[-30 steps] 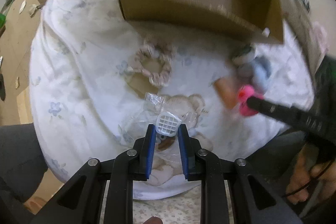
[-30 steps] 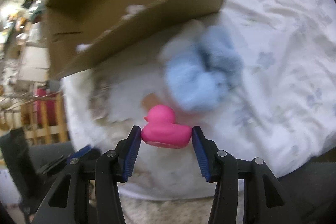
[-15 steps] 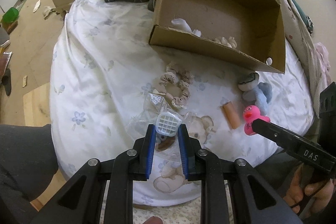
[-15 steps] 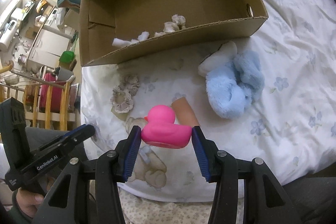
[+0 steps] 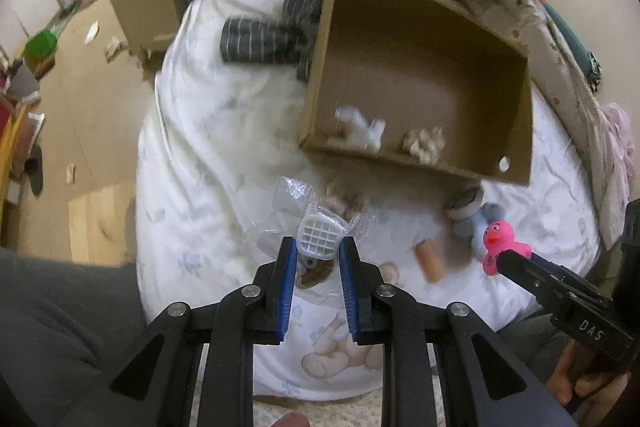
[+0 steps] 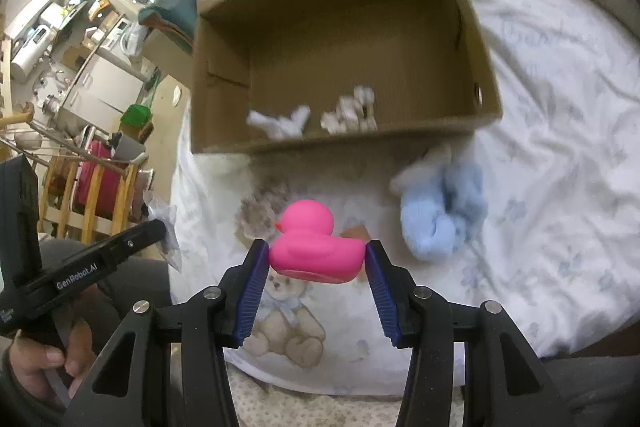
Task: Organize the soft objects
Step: 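Carry the plastic bag and pink duck over the box with both tools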
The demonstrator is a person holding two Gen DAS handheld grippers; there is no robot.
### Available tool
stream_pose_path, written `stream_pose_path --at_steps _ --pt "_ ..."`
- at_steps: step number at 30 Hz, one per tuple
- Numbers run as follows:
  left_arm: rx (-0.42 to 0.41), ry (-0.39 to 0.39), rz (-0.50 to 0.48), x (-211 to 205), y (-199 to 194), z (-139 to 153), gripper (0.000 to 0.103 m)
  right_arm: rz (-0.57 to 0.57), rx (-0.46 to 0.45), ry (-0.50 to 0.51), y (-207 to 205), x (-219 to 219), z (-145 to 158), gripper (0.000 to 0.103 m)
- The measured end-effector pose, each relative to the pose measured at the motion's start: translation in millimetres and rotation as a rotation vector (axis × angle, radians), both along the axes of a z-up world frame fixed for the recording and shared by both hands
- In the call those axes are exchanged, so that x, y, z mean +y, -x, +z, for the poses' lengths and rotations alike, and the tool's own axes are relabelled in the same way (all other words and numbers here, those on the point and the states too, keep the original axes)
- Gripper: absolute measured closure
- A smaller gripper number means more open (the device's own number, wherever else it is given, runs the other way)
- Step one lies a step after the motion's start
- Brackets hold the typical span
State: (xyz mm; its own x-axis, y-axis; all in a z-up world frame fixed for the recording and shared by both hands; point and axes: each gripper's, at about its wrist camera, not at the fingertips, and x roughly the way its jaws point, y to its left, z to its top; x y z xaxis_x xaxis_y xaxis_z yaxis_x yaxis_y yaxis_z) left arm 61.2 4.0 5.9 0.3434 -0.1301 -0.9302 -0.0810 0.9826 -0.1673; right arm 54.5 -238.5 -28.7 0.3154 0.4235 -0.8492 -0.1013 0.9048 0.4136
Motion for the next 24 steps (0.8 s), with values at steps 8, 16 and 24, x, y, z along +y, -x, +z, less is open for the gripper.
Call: stream_pose_path --at_steps 8,16,24 --pt "-0.077 -0.020 -0.063 -10 -31 35 0.083 -0.017 -0.093 -0.016 -17 -11 46 0.051" --pt "-0.091 -0.030 -0.091 -24 -69 37 0.083 -0.049 -0.144 -0.006 -49 -27 70 0.051" --pt "-0.095 -0.028 -0.102 -38 -102 29 0.083 -0.088 -0.108 -0.057 -89 -45 51 0.051"
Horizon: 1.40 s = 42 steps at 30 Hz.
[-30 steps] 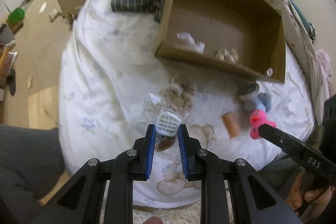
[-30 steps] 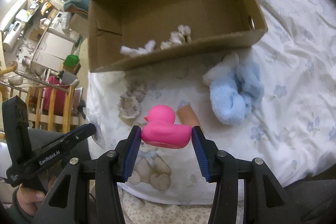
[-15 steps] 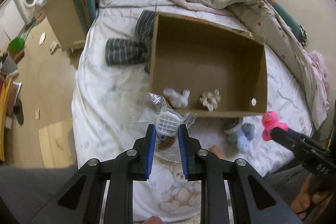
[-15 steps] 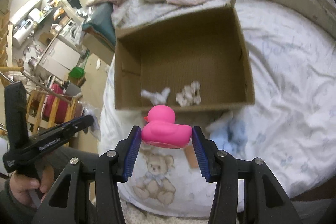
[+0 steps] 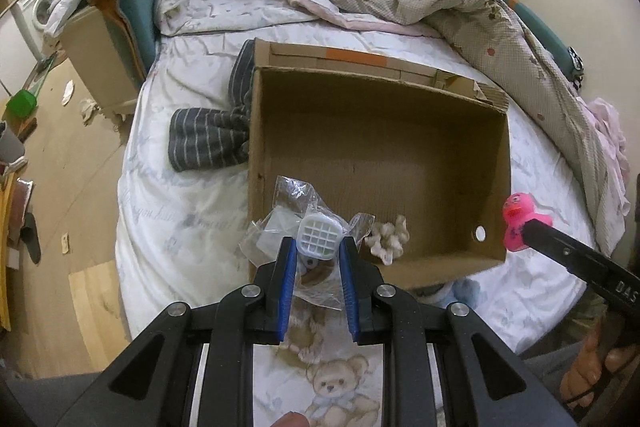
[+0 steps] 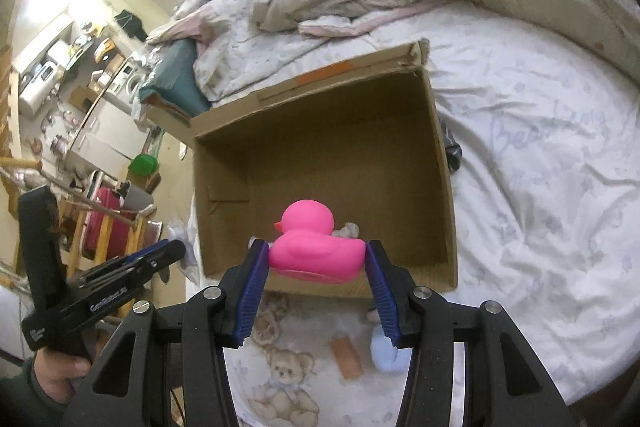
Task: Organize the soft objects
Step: 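Carry the plastic bag and pink duck over the box with both tools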
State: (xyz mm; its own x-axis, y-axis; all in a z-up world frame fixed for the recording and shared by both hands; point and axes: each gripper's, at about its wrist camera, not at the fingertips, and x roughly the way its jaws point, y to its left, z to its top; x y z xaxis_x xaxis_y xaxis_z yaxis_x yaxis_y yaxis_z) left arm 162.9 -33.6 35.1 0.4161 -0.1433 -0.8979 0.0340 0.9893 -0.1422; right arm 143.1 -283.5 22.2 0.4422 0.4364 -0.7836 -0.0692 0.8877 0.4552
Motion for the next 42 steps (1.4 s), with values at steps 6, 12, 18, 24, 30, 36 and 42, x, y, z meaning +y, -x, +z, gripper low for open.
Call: stream_pose_path --at_steps 6,12,18,24,30,36,42 --pt "0.021 -0.013 0.017 -3 -21 -19 0.083 -0.011 0.029 -0.014 -18 3 -23 0.051" --pt "0.031 -0.043 0.014 -9 -32 -36 0.083 -0.003 0.046 0.013 -24 10 -38 0.051" --pt "0.036 -0.070 0.008 -17 -40 -48 0.083 -0.009 0.074 0.034 -30 10 -57 0.051" --pt "0.044 -0.087 -0.003 -26 -44 -57 0.083 -0.001 0.110 0.055 -32 15 -72 0.051" --pt "0.051 -0.103 -0.009 -29 -46 -63 0.083 -0.005 0.133 0.059 -34 16 -79 0.051" --pt "0.042 -0.127 -0.023 -33 -45 -66 0.083 -0.028 0.134 0.056 -38 16 -80 0.051" --pt "0.046 -0.133 -0.018 -33 -45 -64 0.081 -0.046 0.130 0.036 -39 12 -79 0.051"
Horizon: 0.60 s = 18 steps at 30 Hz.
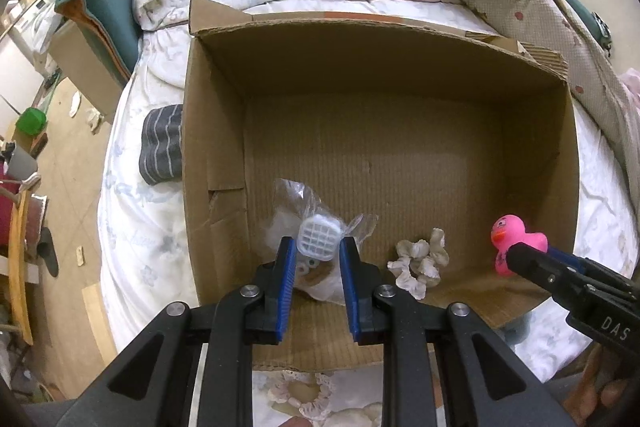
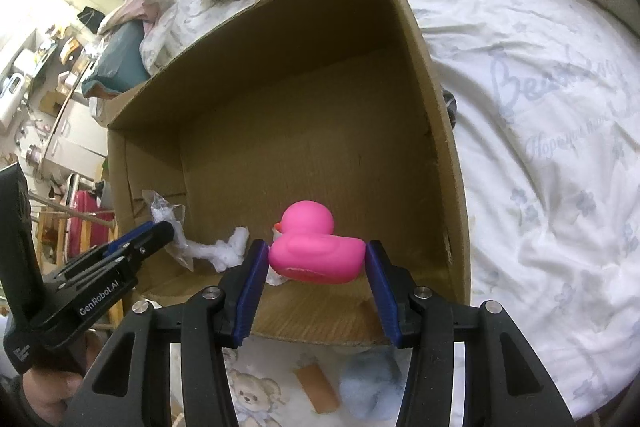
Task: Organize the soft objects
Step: 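Carry the plastic bag and pink duck over the box with both tools, then open both tools to release the bag and duck into the box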
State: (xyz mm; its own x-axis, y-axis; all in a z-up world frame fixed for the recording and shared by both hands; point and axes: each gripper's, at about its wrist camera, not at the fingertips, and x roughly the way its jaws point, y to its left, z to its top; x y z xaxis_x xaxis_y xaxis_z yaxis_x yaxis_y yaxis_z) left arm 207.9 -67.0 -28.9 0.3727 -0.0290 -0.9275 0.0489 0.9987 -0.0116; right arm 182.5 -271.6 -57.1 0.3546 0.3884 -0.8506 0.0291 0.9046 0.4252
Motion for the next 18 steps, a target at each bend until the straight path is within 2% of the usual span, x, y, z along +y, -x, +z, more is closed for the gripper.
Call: stream_pose_path --at_steps 7,12,15,18 --pt "-0.010 -0.010 -0.014 -6 3 6 0.076 0.001 -0.017 -0.011 3 -4 4 0.051" --pt "-0.019 -0.015 -0.012 -8 5 10 0.045 -0.006 -0.035 -0.025 6 -8 9 0.049" --pt "-0.023 -0.009 -0.008 -8 6 13 0.031 -0.012 -0.056 -0.047 9 -12 12 0.032" --pt "-0.030 0.004 -0.005 -7 9 18 0.020 -0.025 -0.084 -0.027 11 -13 19 0.031"
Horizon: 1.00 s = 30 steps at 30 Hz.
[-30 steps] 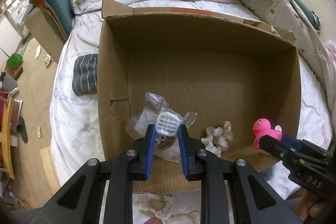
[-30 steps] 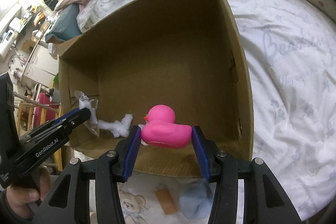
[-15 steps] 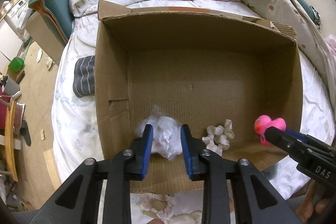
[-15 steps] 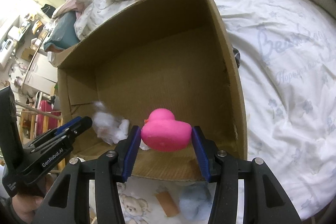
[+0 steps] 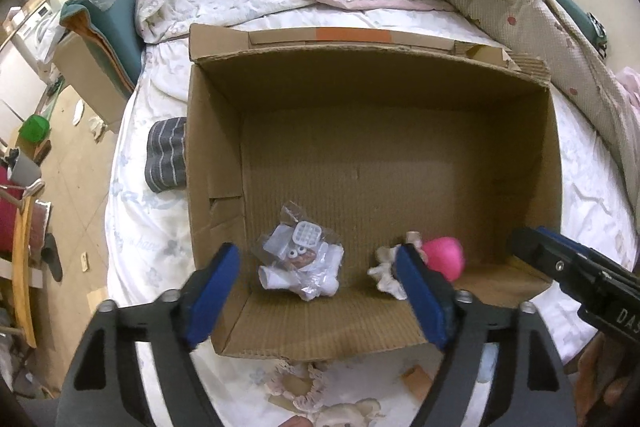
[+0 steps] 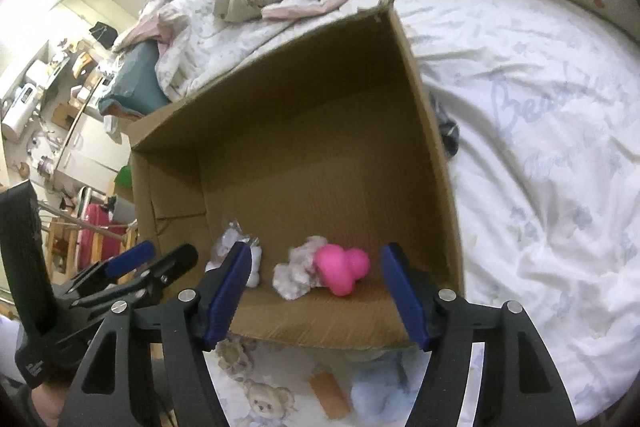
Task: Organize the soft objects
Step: 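Open both tools to release the bag and duck into the box, then withdraw both tools from the box toward the blue plush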
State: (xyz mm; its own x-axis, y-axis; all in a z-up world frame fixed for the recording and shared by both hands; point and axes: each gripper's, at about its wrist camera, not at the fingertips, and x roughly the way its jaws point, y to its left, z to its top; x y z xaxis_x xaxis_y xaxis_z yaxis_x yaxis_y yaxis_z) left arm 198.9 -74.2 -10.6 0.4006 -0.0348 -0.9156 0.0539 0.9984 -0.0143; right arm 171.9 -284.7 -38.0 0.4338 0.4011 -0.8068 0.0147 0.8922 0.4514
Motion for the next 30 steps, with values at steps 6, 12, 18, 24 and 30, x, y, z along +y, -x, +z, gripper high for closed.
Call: stream_pose_path --at_steps 6,12,18,24,30 --pt "-0.030 -0.002 0.004 1 7 11 0.019 0.012 -0.077 0.027 5 2 18 0.030" --pt "-0.034 0.006 0.021 9 12 17 0.019 -0.007 -0.116 0.023 12 1 30 0.016" --pt "-0.040 0.008 0.025 16 27 25 0.019 -0.032 -0.117 -0.005 20 -3 33 0.000" --pt "-0.042 0.012 0.029 27 45 29 0.019 -0.028 -0.115 0.006 37 -7 39 0.000" --pt "-0.040 0.029 0.047 42 68 31 0.019 -0.008 -0.098 0.040 58 -7 38 0.000"
